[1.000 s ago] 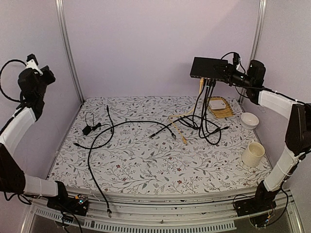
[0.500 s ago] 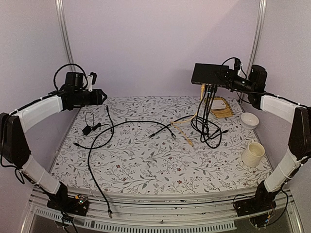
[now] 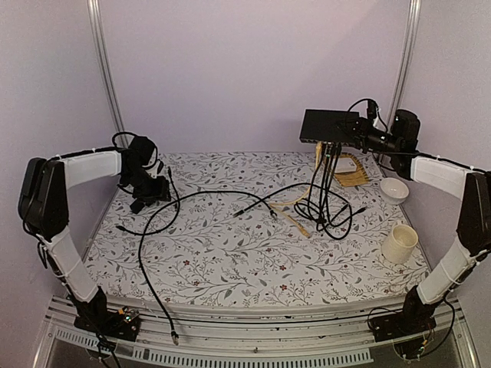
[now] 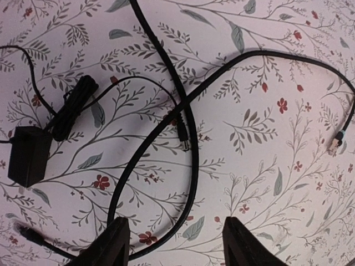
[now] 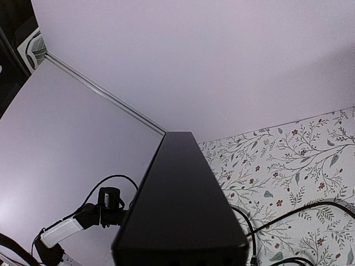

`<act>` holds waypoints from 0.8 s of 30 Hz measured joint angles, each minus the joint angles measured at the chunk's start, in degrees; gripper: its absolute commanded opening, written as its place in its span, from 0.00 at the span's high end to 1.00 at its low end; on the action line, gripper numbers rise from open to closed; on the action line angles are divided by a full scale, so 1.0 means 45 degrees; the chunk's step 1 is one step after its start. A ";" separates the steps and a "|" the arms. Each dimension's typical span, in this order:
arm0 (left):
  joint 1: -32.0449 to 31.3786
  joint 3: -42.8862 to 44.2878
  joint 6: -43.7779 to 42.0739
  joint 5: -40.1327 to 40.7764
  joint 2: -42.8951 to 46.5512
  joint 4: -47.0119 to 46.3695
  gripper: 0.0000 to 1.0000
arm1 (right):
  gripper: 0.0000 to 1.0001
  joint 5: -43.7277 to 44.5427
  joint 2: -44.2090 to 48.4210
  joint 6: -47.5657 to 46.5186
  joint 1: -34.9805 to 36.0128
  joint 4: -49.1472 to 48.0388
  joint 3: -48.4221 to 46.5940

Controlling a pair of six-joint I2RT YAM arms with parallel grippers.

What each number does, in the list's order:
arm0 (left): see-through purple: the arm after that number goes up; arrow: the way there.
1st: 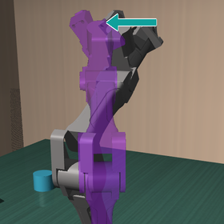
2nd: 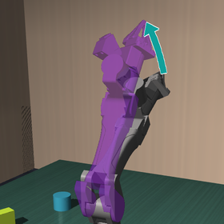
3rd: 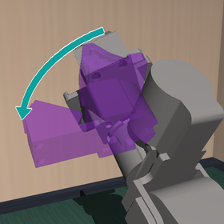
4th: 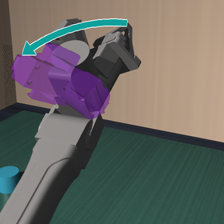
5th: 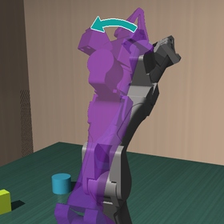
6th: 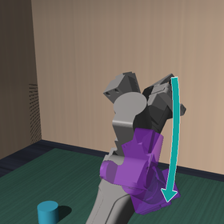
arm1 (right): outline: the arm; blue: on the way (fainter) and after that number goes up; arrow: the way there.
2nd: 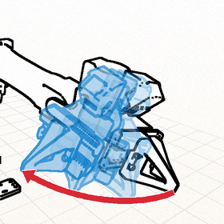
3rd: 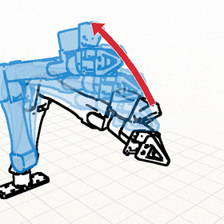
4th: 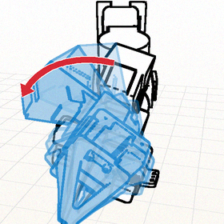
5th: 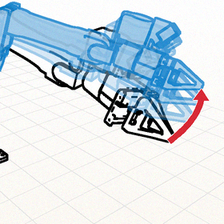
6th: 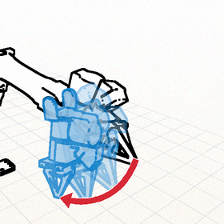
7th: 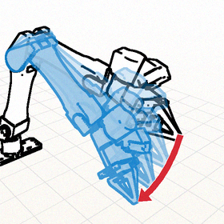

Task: Pull the plug from the switch port
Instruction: Pick up the connector from the corner of the board.

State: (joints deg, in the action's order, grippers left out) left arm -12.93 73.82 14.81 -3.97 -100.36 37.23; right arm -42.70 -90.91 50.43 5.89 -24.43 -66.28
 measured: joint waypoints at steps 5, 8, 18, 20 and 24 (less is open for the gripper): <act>0.0005 0.0039 0.0160 0.0525 -0.0393 0.0695 0.35 | 0.98 -0.0073 0.0039 -0.0015 0.0092 -0.0005 0.0107; 0.0015 0.0112 0.0243 0.0865 -0.0583 0.0899 0.34 | 0.98 -0.0121 0.0039 -0.0019 0.0141 -0.0010 0.0107; 0.0257 0.0243 0.0301 0.1724 -0.1841 0.0860 0.35 | 0.98 -0.0170 0.0039 -0.0019 0.0306 -0.0039 0.0112; 0.0355 0.0257 0.0311 0.1885 -0.2084 0.0797 0.36 | 0.98 -0.0170 0.0039 -0.0019 0.0335 -0.0063 0.0107; 0.0583 0.0287 0.0340 0.2147 -0.2380 0.0617 0.41 | 0.98 -0.0170 0.0039 -0.0019 0.0364 -0.0107 0.0112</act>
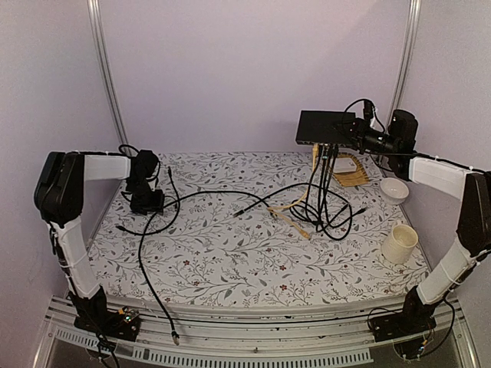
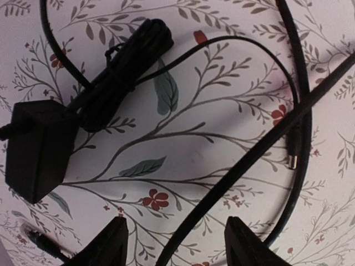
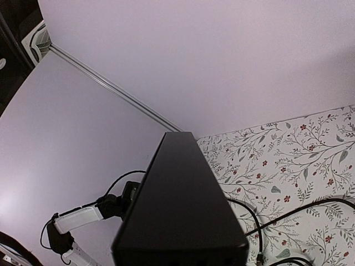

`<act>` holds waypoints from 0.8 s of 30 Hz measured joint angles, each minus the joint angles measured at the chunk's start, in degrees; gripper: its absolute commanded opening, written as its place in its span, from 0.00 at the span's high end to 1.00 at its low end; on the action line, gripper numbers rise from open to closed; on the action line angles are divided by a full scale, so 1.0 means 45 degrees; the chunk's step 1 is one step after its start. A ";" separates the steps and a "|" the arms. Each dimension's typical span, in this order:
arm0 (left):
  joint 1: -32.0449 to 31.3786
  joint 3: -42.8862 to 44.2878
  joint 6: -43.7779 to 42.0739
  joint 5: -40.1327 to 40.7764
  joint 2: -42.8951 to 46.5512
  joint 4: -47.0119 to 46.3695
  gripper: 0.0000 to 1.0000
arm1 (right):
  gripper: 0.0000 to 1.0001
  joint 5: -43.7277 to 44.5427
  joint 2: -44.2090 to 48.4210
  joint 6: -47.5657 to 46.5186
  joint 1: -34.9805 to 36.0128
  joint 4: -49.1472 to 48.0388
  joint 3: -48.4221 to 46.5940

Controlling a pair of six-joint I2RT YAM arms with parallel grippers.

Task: Pull the plug from the switch port
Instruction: Pick up the connector from the corner of the board, then place the connector at the corner of the board.

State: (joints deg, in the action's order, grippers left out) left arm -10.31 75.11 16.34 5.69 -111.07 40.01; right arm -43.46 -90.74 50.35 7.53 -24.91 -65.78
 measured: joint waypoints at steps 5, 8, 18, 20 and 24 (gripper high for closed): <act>0.0165 0.0199 0.0000 0.0102 -0.0316 -0.0262 0.53 | 0.98 0.0010 0.0000 -0.0005 0.0010 0.0000 0.0000; 0.0189 0.0238 -0.0010 0.0073 -0.0738 -0.0452 0.71 | 0.98 0.0010 0.0000 -0.0005 0.0019 0.0005 0.0000; 0.0223 0.0223 -0.0117 0.0126 -0.0792 -0.0816 1.00 | 0.98 0.0068 0.0000 -0.0005 0.0024 0.0005 0.0136; 0.0248 0.0228 -0.0112 0.0160 -0.0641 -0.0801 1.00 | 0.98 0.0068 0.0000 -0.0005 0.0029 0.0000 0.0136; 0.0447 0.0627 -0.0097 0.0291 0.0136 -0.0568 1.00 | 0.98 0.0068 0.0000 -0.0005 0.0073 0.0005 0.0136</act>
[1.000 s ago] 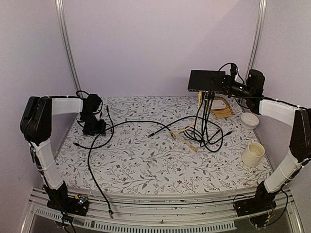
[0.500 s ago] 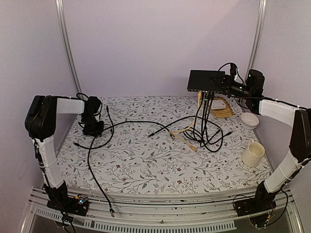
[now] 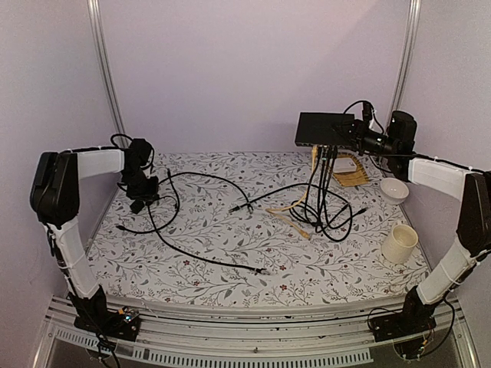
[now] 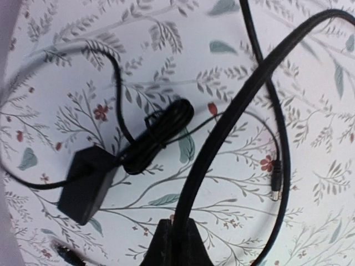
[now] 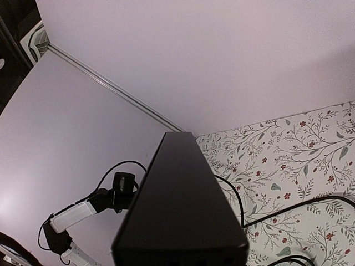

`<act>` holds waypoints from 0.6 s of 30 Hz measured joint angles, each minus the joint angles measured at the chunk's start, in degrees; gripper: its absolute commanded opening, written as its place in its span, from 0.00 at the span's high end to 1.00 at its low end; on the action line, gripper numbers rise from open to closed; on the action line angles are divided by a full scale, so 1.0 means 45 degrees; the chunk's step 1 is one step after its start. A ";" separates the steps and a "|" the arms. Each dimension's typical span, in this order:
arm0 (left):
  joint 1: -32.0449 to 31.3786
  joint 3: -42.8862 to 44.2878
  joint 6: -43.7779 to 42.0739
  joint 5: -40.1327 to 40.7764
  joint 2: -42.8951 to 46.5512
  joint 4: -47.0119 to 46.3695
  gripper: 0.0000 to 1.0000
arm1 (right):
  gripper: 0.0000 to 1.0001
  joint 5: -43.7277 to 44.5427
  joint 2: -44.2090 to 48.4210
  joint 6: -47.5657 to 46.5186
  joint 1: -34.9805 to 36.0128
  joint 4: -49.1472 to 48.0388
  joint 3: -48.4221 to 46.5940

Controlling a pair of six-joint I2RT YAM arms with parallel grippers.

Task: Pull the plug from the switch port
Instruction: Place the connector at the corner of the board.

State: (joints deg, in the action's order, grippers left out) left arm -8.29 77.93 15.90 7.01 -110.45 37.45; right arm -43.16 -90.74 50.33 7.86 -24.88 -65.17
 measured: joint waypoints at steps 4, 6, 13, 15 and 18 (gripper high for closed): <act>0.0539 0.1394 0.0010 0.0102 0.0928 0.0199 1.00 | 0.98 0.0000 0.0000 -0.0005 0.0058 0.0005 0.0000; 0.0942 0.2312 0.0044 0.0141 0.1326 0.0204 1.00 | 0.98 -0.0005 0.0000 -0.0019 0.0097 0.0005 0.0000; 0.2093 0.4328 0.0131 0.0651 0.1948 0.0214 1.00 | 0.98 -0.0005 0.0000 -0.0049 0.0321 0.0015 -0.0019; 0.2259 0.4352 0.0155 0.0753 0.1914 0.0277 1.00 | 0.98 -0.0005 0.0000 -0.0049 0.0442 0.0015 -0.0029; 0.2302 0.4172 0.0151 0.0855 0.1651 0.0267 1.00 | 0.98 0.0000 -0.0005 -0.0049 0.0665 0.0024 -0.0029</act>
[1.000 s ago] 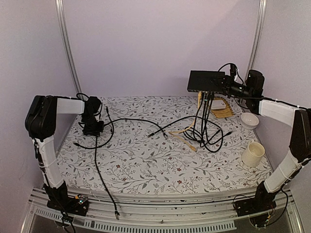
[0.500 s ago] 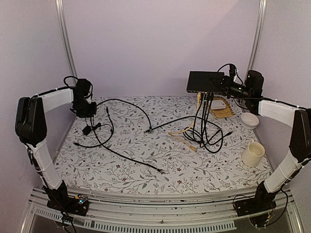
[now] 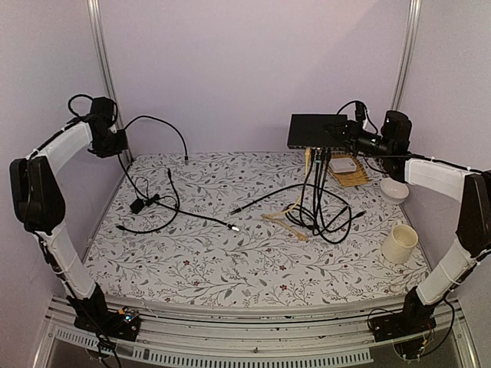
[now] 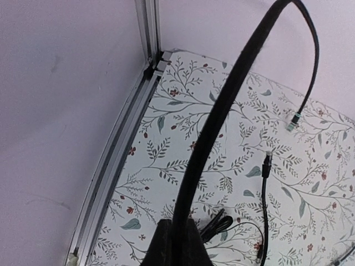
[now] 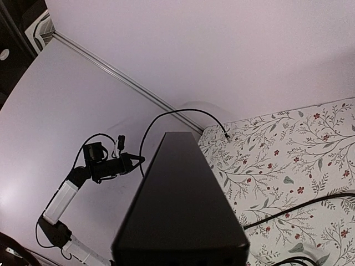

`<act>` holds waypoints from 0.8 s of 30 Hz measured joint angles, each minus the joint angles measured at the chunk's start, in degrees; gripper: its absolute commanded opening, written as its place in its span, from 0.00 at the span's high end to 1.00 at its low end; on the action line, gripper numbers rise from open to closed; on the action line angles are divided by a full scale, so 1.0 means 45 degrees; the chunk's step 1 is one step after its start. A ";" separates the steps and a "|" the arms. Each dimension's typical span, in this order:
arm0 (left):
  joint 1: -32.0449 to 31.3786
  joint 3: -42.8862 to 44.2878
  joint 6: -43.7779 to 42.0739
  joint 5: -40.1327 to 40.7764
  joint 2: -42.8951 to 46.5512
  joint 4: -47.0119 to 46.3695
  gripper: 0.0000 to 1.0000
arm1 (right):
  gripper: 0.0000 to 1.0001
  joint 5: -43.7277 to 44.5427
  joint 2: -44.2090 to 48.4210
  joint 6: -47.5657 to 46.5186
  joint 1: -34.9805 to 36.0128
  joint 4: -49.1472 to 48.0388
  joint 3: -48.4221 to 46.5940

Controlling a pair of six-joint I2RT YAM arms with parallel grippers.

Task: Pull the plug from the switch port
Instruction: Place the connector at the corner of the board, then pull the connector from the switch port.

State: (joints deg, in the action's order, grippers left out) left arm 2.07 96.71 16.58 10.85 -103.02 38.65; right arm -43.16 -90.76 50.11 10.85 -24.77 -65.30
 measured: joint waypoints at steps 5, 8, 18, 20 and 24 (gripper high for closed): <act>0.0000 -0.1331 0.0063 0.0233 -0.0928 -0.0087 0.70 | 0.98 0.0039 -0.0024 -0.0005 0.0539 0.0029 0.0000; 0.0034 -0.1685 0.0078 0.0529 -0.1875 0.0044 0.50 | 0.98 0.0063 -0.0044 -0.0044 0.0913 0.0107 0.0000; 0.0107 -0.2108 0.0423 0.0743 -0.1681 -0.0019 0.37 | 0.98 0.0117 -0.0112 -0.0306 0.1617 0.0321 -0.0010; 0.0044 -0.2395 0.0481 0.0384 -0.0835 -0.0413 0.37 | 0.98 0.0107 -0.0238 -0.0335 0.1705 0.0340 -0.0078; -0.0321 -0.4308 0.0695 -0.1297 0.2030 -0.2696 0.39 | 0.98 0.0049 -0.0850 -0.0219 0.2118 0.0175 -0.0602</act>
State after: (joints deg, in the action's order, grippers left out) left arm 0.62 77.32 19.70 5.02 -93.89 26.52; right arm -42.94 -94.59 49.12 20.38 -23.99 -68.01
